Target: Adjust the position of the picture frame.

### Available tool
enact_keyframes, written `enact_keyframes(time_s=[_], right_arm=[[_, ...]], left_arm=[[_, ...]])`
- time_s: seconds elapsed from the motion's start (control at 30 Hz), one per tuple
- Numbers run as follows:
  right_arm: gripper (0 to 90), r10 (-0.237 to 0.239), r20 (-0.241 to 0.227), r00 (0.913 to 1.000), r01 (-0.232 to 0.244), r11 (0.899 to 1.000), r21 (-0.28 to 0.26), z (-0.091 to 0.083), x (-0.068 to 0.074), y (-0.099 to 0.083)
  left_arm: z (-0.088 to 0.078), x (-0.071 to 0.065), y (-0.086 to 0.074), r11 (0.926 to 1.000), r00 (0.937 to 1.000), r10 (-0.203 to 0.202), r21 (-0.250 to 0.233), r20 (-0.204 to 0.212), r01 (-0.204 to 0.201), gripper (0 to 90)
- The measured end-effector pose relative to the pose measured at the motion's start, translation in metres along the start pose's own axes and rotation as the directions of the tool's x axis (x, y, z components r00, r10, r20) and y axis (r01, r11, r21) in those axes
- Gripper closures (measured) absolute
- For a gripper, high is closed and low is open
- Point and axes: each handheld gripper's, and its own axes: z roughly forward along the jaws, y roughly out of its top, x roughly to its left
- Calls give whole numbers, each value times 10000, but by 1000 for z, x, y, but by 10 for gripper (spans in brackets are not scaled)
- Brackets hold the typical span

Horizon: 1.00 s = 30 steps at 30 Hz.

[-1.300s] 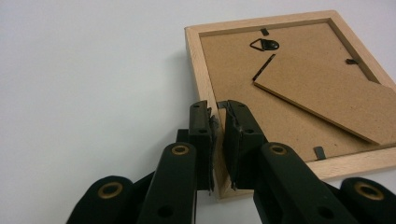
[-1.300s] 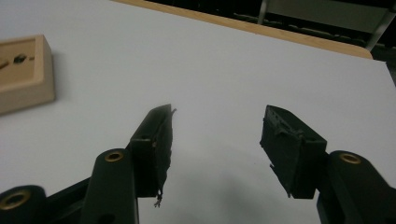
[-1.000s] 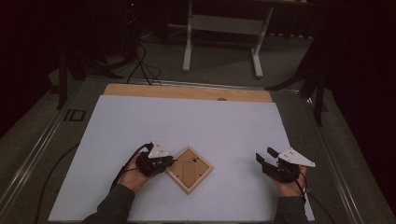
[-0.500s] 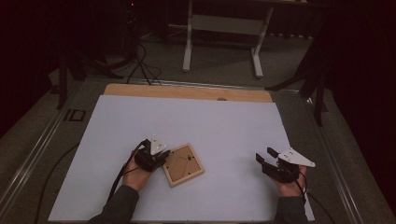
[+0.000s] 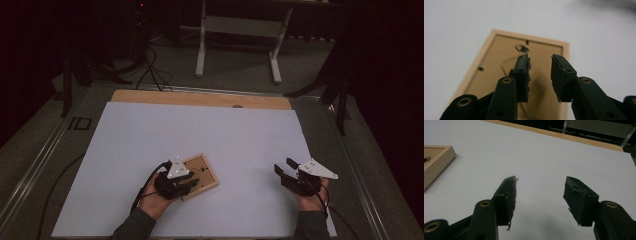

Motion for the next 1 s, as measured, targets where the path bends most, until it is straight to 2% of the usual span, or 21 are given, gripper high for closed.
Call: enact_keyframes(time_s=[0.13, 0.3, 0.43, 0.73, 0.8, 1.0], right_arm=[[428, -3, -3, 10000, 3, 10000, 11, 0, 0, 0], [428, -15, 7, 10000, 15, 10000, 6, 0, 0, 0], [428, -10, 2, 10000, 10, 10000, 17, 0, 0, 0], [428, -2, -16, 10000, 2, 10000, -6, -1, 0, 0], [428, -20, -21, 10000, 20, 10000, 10, 0, 0, 0], [428, -25, -17, 10000, 25, 10000, 25, 0, 0, 0]], left_arm=[[-6, -6, -8, 10000, 9988, -81, 37, 475, 79, 780], [-6, -17, -12, 9972, 9955, 573, 436, 760, -608, 885], [-3, -21, -17, 9941, 9942, 669, 801, 841, -737, 894], [-6, -25, -28, 9787, 9928, 1122, 1682, 426, -1178, 896], [-8, -23, -29, 9783, 9936, 1087, 1741, 310, -1125, 896], [-15, -7, -33, 9838, 9982, 545, 1721, -248, -494, 895]])
